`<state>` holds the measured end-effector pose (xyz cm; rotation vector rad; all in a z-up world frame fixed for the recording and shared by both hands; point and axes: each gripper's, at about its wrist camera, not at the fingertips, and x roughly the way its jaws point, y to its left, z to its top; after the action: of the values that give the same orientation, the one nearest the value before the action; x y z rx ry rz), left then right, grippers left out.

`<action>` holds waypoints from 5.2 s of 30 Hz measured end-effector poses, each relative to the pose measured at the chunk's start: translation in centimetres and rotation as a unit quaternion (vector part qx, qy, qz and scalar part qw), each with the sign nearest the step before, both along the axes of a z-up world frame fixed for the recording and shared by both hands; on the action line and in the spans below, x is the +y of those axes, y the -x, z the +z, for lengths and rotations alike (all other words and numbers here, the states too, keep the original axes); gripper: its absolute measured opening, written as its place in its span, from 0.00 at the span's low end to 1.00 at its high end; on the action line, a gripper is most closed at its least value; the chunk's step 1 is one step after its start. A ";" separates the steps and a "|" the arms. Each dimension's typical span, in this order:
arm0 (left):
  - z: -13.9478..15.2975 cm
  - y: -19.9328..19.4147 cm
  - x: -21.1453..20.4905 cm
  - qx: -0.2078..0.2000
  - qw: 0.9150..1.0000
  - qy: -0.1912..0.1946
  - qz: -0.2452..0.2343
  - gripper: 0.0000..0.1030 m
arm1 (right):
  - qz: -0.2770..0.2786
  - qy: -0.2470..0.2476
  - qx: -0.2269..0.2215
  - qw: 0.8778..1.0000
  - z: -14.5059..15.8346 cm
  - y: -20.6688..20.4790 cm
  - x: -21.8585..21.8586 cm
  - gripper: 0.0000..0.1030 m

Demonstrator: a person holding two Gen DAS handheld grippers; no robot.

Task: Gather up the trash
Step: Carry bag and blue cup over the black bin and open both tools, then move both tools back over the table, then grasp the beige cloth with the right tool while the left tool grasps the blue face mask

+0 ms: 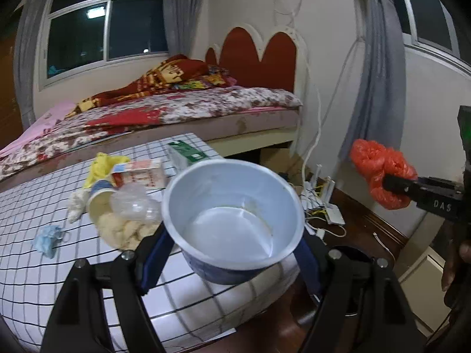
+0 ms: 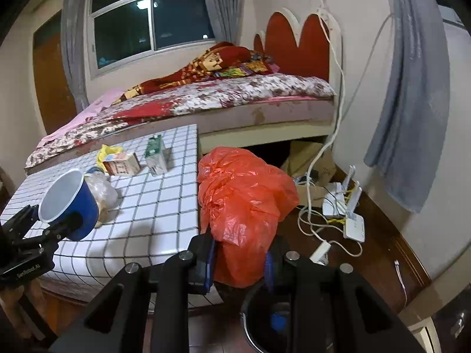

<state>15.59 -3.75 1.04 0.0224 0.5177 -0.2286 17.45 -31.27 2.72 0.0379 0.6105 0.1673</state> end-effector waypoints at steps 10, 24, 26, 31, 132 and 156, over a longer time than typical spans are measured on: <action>-1.0 0.0 -4.9 0.013 0.999 0.000 -0.048 0.75 | -0.031 0.005 0.015 0.999 -1.6 1.7 -4.1 0.27; -3.9 -0.2 -13.6 0.053 0.987 -0.013 -0.152 0.75 | -0.060 -0.004 0.069 0.996 -6.2 3.6 -10.4 0.27; -4.7 -0.4 -14.7 0.067 0.983 -0.011 -0.170 0.75 | -0.061 -0.004 0.085 0.995 -7.2 3.5 -10.8 0.27; -7.1 -1.0 -16.8 0.108 0.971 -0.010 -0.211 0.75 | -0.062 -0.003 0.120 0.991 -10.1 3.1 -11.8 0.27; -5.0 2.8 23.0 0.082 0.970 0.005 0.230 0.99 | 0.213 0.036 0.073 0.974 -6.1 -7.5 28.5 0.87; -7.8 -7.2 27.9 0.136 0.970 0.026 0.198 0.72 | 0.246 0.008 0.114 0.962 -8.1 -10.5 34.0 0.53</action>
<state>22.83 24.18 -6.75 -0.1648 0.7753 0.1492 27.91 2.75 -5.36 -0.1143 0.8451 0.6471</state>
